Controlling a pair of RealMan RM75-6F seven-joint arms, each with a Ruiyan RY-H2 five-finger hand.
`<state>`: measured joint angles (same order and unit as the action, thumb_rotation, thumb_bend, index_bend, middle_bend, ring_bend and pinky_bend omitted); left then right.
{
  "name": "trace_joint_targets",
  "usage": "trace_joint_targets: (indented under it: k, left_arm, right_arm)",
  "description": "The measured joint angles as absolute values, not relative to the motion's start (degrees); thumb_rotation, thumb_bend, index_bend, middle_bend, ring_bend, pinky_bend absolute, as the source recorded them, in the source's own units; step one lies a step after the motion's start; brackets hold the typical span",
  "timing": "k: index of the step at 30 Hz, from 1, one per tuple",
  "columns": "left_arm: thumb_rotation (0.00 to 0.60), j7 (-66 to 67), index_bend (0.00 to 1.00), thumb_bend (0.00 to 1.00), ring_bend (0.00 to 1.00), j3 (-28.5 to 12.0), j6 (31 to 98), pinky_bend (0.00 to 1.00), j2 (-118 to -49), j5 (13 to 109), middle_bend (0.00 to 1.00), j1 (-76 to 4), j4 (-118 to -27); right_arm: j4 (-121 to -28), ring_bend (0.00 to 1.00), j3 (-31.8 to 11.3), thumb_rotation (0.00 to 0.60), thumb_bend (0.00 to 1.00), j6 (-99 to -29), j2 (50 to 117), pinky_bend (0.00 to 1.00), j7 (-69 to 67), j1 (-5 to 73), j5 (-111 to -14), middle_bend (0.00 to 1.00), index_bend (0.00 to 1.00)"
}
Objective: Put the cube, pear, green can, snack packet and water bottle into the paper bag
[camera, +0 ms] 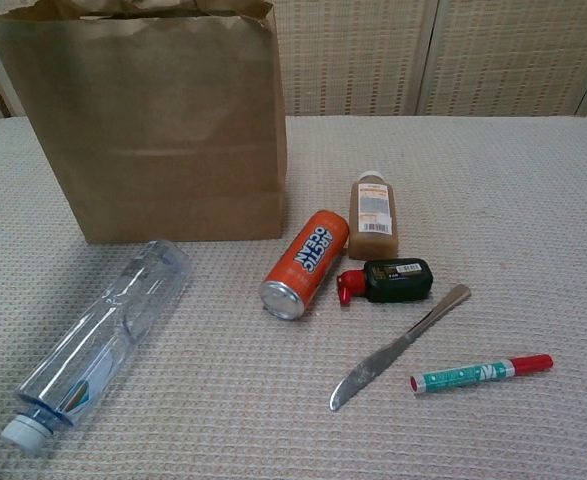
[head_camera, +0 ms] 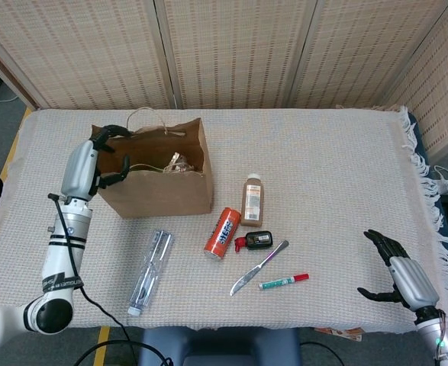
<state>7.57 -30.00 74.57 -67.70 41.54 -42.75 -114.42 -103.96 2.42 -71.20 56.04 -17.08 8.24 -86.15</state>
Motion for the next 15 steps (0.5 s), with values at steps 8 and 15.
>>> trace_joint_targets:
  k: [8,15]
  left_arm:
    - [0.6,-1.1,0.49,0.53,0.45,-20.6,76.5,0.54,-62.4,57.0,0.48,-30.9,-115.2]
    - [0.6,-5.6,0.09,0.37,0.05,-9.1,76.4,0.18,-59.8,75.1,0.03,-23.9,-105.3]
  right_arm:
    - [-102.5,0.0,2.2,0.6,0.04,-74.2,57.3,0.0,-16.9,7.7,-88.8,0.0,0.0]
    - [-100.2,0.0,1.8,0.6,0.04,-77.2,59.4,0.0,-16.5,7.1,-90.8,0.0,0.0]
